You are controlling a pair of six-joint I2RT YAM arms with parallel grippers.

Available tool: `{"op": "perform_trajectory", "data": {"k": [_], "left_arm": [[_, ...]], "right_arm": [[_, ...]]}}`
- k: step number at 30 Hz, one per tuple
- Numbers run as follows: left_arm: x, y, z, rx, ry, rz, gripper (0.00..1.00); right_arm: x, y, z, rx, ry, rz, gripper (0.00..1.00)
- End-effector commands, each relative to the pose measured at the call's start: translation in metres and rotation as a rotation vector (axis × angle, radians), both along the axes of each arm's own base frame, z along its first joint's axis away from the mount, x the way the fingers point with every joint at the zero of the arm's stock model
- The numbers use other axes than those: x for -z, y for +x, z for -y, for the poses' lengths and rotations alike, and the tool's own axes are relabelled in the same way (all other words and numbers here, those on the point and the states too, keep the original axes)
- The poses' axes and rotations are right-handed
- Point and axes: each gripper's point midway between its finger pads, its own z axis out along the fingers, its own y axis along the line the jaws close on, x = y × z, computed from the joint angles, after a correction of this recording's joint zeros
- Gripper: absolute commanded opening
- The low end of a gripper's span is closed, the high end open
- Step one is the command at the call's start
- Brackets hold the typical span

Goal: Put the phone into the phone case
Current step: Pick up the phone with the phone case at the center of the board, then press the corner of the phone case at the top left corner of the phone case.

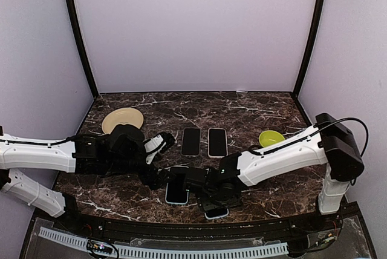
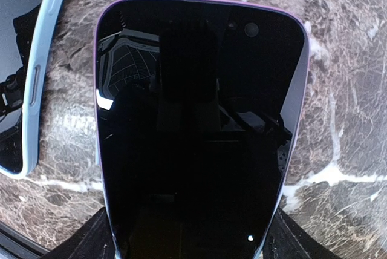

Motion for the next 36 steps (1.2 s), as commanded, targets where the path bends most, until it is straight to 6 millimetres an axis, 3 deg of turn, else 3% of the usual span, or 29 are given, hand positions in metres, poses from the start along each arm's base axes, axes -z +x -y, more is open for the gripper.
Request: {"op": "perform_trajectory", "data": {"k": [1,8,13,18,20,21,22,23,24,25,26,30,33,36], "left_arm": [[-0.001,0.002,-0.001,0.000,0.008,0.007,0.91],[0.000,0.002,-0.001,-0.003,0.011,0.009,0.91],[-0.010,0.007,0.001,-0.033,-0.043,0.029,0.89],[-0.044,0.001,0.020,-0.036,-0.322,0.005,0.89],[-0.073,-0.001,0.032,-0.030,-0.521,-0.003,0.89],[-0.072,-0.003,0.031,-0.052,-0.568,-0.045,0.89],[-0.088,0.000,0.033,-0.064,-0.650,-0.029,0.89],[-0.087,0.002,0.030,-0.100,-0.690,-0.061,0.89],[-0.102,0.007,0.028,-0.134,-0.771,-0.044,0.90],[-0.098,0.008,0.024,-0.167,-0.812,-0.081,0.90],[-0.118,0.008,0.023,-0.164,-0.916,-0.068,0.91],[-0.129,0.008,0.029,-0.133,-0.983,-0.058,0.90],[-0.123,0.006,0.044,-0.087,-0.932,-0.081,0.88],[-0.133,-0.002,0.056,0.002,-0.933,-0.070,0.85]], "right_arm": [[0.024,-0.007,0.016,0.006,-0.051,-0.048,0.71],[0.008,0.004,0.011,0.009,-0.021,0.019,0.54],[-0.028,0.024,-0.007,-0.011,0.086,0.168,0.43],[-0.080,0.042,-0.016,-0.017,0.168,0.401,0.40],[-0.107,0.049,-0.019,-0.004,0.206,0.504,0.39],[-0.120,0.051,-0.020,-0.001,0.224,0.551,0.39],[-0.133,0.053,-0.021,0.005,0.243,0.599,0.39],[-0.145,0.053,-0.023,0.006,0.263,0.641,0.39],[-0.155,0.053,-0.026,0.003,0.286,0.682,0.39],[-0.165,0.052,-0.028,-0.005,0.310,0.718,0.39],[-0.174,0.050,-0.032,-0.016,0.338,0.748,0.39],[-0.197,0.045,-0.039,-0.061,0.408,0.823,0.39],[-0.205,0.041,-0.042,-0.080,0.438,0.844,0.39],[-0.210,0.037,-0.044,-0.094,0.458,0.864,0.39]]}}
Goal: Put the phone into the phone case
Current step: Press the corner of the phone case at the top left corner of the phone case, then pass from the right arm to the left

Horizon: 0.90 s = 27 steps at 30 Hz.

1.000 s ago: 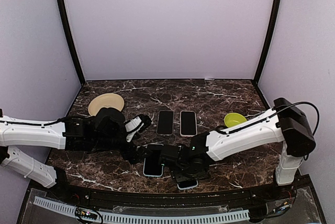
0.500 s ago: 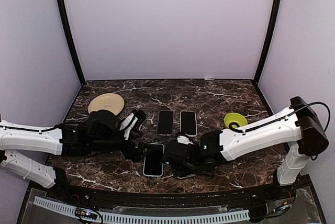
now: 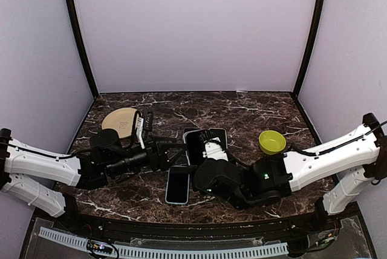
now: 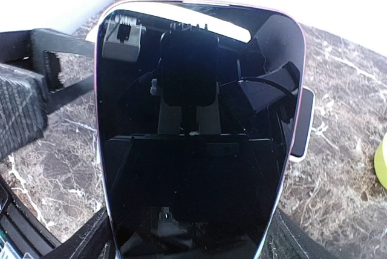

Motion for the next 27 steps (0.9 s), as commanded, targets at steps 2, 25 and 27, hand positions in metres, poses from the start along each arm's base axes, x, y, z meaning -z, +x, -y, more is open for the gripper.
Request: {"op": "perform_trajectory", "data": {"k": [2,25,27], "left_arm": [[-0.039,-0.009,0.019,0.099,-0.084,0.071,0.82],[-0.043,-0.018,0.037,0.196,-0.034,0.107,0.04],[-0.042,-0.020,0.037,0.210,-0.030,0.106,0.00]], "right_arm": [[-0.037,0.000,-0.005,0.004,0.107,0.106,0.38],[-0.045,-0.003,-0.004,-0.020,0.128,0.121,0.34],[-0.045,-0.003,-0.002,-0.017,0.132,0.120,0.35]]}}
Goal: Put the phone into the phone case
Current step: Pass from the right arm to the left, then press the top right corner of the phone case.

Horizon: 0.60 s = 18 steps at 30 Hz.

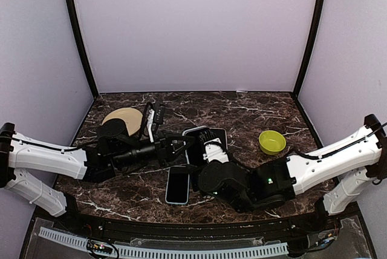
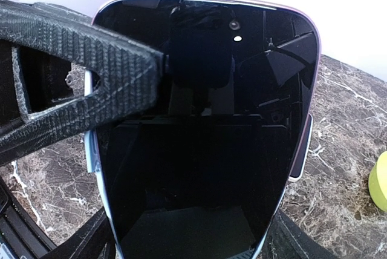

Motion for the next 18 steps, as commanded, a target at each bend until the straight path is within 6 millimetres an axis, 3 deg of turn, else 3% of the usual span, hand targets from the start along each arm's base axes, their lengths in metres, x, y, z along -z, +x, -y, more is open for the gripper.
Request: {"op": "perform_trajectory", "data": {"k": [1,3,4,8,9,12,15,18], "left_arm": [[-0.014,-0.013,0.005,0.076,-0.014,0.045,0.00],[-0.014,-0.015,0.004,0.083,-0.010,0.052,0.00],[-0.015,-0.015,0.004,0.084,-0.008,0.064,0.00],[-0.022,-0.019,0.000,0.093,0.011,0.136,0.00],[-0.026,-0.023,-0.002,0.106,0.015,0.174,0.00],[-0.037,-0.036,-0.007,0.153,0.011,0.266,0.00],[-0.052,-0.056,-0.016,0.223,-0.014,0.378,0.00],[-0.062,-0.076,-0.021,0.314,-0.050,0.445,0.00]], "right_arm": [[-0.032,-0.001,0.002,0.014,0.124,0.020,0.36],[-0.033,-0.001,0.005,0.013,0.131,0.022,0.40],[-0.034,-0.001,0.006,0.008,0.135,0.022,0.48],[-0.032,-0.008,0.005,-0.090,0.100,0.014,0.93],[-0.032,-0.011,0.005,-0.125,0.081,0.012,0.98],[-0.034,-0.026,0.005,-0.310,0.044,-0.010,0.98],[-0.039,-0.060,0.002,-0.644,0.107,-0.100,0.99],[-0.065,-0.080,0.008,-0.851,0.177,-0.094,0.98]]}}
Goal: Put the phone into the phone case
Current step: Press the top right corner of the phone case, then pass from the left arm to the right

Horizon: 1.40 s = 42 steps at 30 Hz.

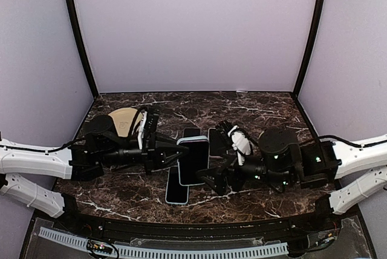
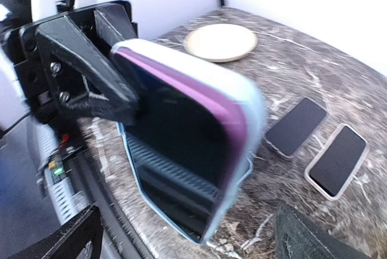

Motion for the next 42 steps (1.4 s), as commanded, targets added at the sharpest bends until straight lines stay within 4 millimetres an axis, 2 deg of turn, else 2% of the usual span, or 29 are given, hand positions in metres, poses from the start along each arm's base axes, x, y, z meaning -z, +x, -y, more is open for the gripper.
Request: {"op": "perform_trajectory", "data": {"k": [1,3,5,8,11,14,18,20,27,28,29,30,31,34,39,41,42], "left_arm": [[-0.051,-0.041,-0.014,0.175,-0.135,0.212,0.00],[-0.052,-0.047,-0.014,0.210,-0.140,0.216,0.00],[-0.053,-0.049,-0.013,0.226,-0.141,0.212,0.00],[-0.056,-0.052,-0.012,0.245,-0.145,0.208,0.00],[-0.058,-0.054,-0.011,0.252,-0.149,0.211,0.00],[-0.059,-0.057,-0.011,0.266,-0.150,0.214,0.00],[-0.056,-0.061,-0.010,0.285,-0.145,0.213,0.00],[-0.056,-0.061,-0.010,0.288,-0.145,0.213,0.00],[-0.053,-0.062,-0.009,0.285,-0.134,0.210,0.00],[-0.052,-0.062,-0.009,0.282,-0.131,0.210,0.03],[-0.048,-0.060,-0.009,0.270,-0.121,0.203,0.16],[-0.046,-0.059,-0.010,0.263,-0.117,0.202,0.23],[-0.039,-0.055,-0.010,0.242,-0.104,0.193,0.35],[-0.023,-0.051,-0.011,0.210,-0.076,0.175,0.49],[0.006,-0.051,-0.010,0.215,-0.023,0.116,0.50],[0.011,-0.053,-0.009,0.232,-0.019,0.097,0.44],[0.011,-0.054,-0.009,0.238,-0.020,0.095,0.37]], "right_arm": [[-0.044,-0.055,-0.008,-0.466,0.138,0.018,0.98],[-0.065,-0.059,-0.004,-0.516,0.173,0.066,0.96],[-0.080,-0.058,-0.004,-0.531,0.197,0.112,0.89],[-0.091,-0.054,-0.008,-0.536,0.205,0.144,0.68],[-0.089,-0.048,-0.014,-0.528,0.189,0.130,0.45],[-0.085,-0.050,-0.018,-0.557,0.187,0.101,0.35],[-0.087,-0.050,-0.020,-0.564,0.203,0.086,0.15],[-0.093,-0.048,-0.021,-0.558,0.224,0.096,0.01],[-0.110,-0.039,-0.018,-0.506,0.259,0.112,0.00],[-0.115,-0.040,-0.016,-0.507,0.273,0.119,0.00],[-0.119,-0.041,-0.016,-0.510,0.285,0.123,0.00],[-0.124,-0.041,-0.015,-0.514,0.298,0.129,0.00],[-0.128,-0.043,-0.015,-0.520,0.304,0.131,0.00],[-0.138,-0.047,-0.016,-0.548,0.319,0.136,0.00],[-0.146,-0.051,-0.015,-0.570,0.331,0.151,0.00],[-0.148,-0.051,-0.015,-0.570,0.332,0.155,0.00],[-0.147,-0.051,-0.015,-0.568,0.329,0.154,0.00]]}}
